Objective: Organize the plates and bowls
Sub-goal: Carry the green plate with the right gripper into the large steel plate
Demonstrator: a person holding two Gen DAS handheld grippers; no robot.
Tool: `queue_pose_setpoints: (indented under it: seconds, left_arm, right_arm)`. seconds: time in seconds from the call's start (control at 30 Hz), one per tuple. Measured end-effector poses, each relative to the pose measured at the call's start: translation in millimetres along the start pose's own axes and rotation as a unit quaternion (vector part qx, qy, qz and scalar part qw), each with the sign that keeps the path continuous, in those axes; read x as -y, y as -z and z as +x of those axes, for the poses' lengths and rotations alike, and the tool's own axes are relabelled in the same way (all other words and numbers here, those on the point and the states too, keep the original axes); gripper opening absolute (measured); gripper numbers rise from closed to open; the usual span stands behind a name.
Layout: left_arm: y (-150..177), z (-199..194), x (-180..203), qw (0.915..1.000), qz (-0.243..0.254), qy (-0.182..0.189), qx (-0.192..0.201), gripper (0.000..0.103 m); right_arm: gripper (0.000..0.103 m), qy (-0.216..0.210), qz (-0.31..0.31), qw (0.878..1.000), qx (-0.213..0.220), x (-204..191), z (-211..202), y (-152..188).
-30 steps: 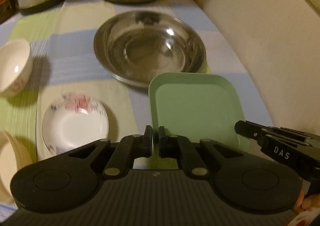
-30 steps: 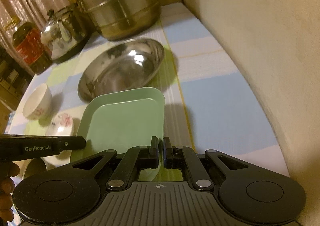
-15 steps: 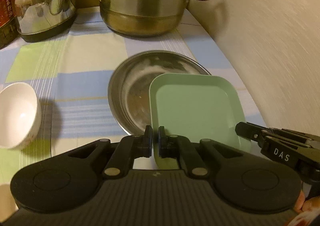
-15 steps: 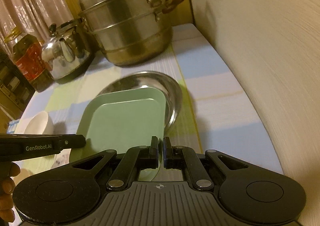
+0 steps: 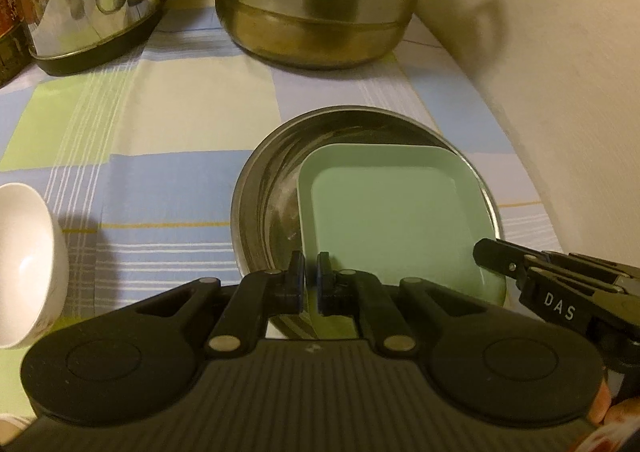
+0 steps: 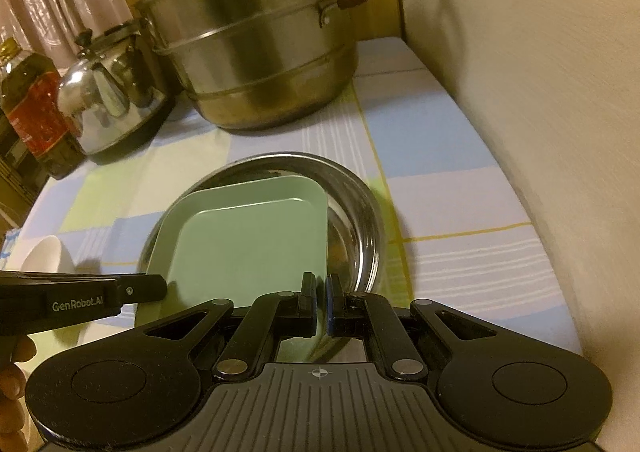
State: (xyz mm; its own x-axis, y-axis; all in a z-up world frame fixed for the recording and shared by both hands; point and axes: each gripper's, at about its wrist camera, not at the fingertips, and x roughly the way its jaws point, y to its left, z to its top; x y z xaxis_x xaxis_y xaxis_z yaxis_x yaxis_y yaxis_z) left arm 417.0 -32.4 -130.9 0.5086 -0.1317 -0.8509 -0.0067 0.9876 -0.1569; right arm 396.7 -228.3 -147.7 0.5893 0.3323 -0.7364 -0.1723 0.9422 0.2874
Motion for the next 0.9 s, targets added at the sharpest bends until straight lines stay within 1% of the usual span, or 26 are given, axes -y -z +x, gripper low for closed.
queue_pose_setpoints:
  seconds: [0.27, 0.57, 0.67, 0.7, 0.73, 0.9]
  left_arm:
    - [-6.1, 18.9, -4.9, 0.9999, 0.001, -0.006, -0.016, 0.005]
    - [-8.6, 29.9, -6.9, 0.9995, -0.001, -0.009, -0.032, 0.006]
    - [-9.1, 30.3, -8.4, 0.9995, -0.006, -0.014, -0.028, 0.008]
    - [-9.6, 30.0, -7.8, 0.9995, -0.005, -0.013, -0.027, 0.01]
    - [-9.8, 28.5, -8.0, 0.9996, -0.004, -0.012, -0.026, 0.011]
    - [-13.9, 15.2, -6.7, 0.9999, 0.004, -0.008, -0.008, 0.013]
  right_arm:
    - [0.005, 0.007, 0.004, 1.0, -0.02, 3.8, 24.8, -3.4]
    - [0.005, 0.012, 0.002, 1.0, -0.028, 5.6, 36.3, -4.9]
    - [0.005, 0.009, -0.003, 0.999, -0.032, 4.6, 39.0, -5.4]
    - [0.005, 0.009, -0.003, 0.999, -0.032, 4.3, 39.8, -5.5]
    - [0.005, 0.009, -0.003, 0.999, -0.03, 4.4, 39.5, -5.8]
    - [0.005, 0.005, -0.006, 1.0, -0.004, 2.5, 28.5, -8.3]
